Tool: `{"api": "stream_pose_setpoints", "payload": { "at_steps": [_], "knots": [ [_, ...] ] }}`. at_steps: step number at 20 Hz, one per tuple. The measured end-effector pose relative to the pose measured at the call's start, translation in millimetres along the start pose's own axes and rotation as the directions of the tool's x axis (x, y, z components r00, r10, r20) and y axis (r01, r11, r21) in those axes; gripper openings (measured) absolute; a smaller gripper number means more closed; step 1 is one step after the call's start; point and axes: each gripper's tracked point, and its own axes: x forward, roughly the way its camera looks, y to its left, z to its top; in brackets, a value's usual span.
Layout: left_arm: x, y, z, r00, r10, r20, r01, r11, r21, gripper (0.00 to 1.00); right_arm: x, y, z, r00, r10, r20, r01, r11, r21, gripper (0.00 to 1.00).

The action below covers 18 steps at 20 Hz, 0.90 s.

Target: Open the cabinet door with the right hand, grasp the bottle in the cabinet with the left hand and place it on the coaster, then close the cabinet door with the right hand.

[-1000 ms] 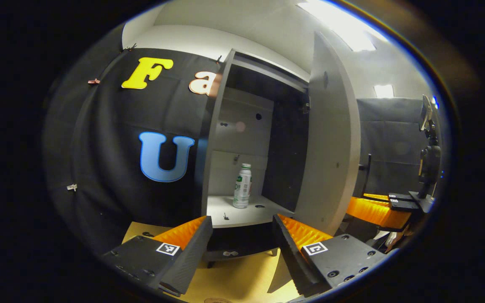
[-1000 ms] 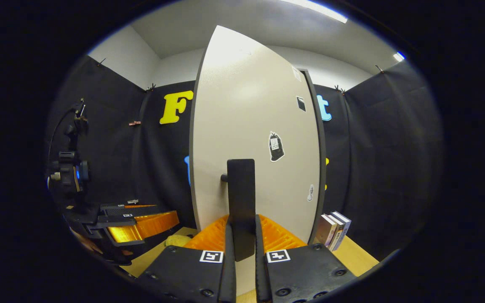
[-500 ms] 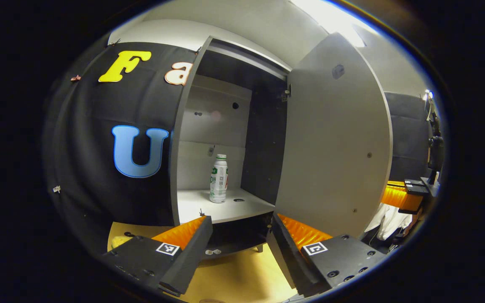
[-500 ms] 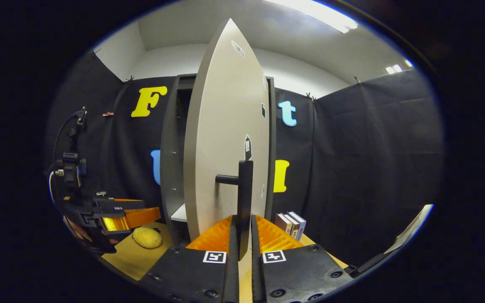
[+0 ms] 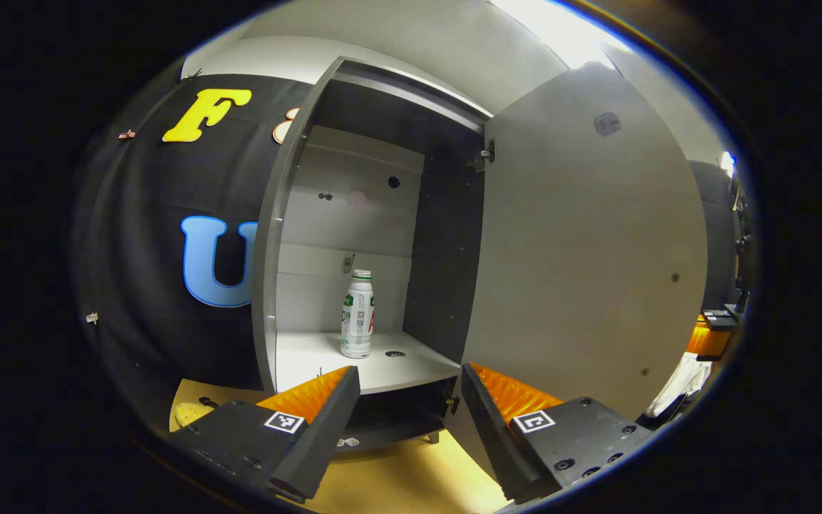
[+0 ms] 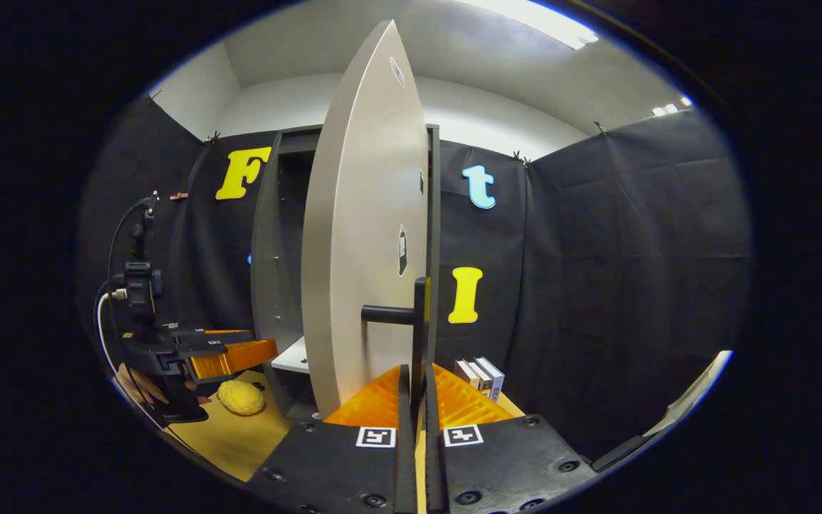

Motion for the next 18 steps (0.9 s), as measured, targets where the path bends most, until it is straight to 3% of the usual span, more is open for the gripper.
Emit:
{"api": "stream_pose_setpoints", "payload": {
  "at_steps": [12, 18],
  "knots": [
    [45, -24, -1, 1.0, 0.025, -0.001, -0.024, 0.998, 0.056, 0.9, 3, -56, -4, 0.998, 0.058, 0.008, -0.058, 0.997, 0.05, 0.07],
    [47, -35, -1, 1.0, 0.016, 0.0, -0.016, 0.998, 0.066, 0.9, 3, -60, -5, 0.997, 0.075, 0.007, -0.075, 0.996, 0.056, 0.07]
  ]
}}
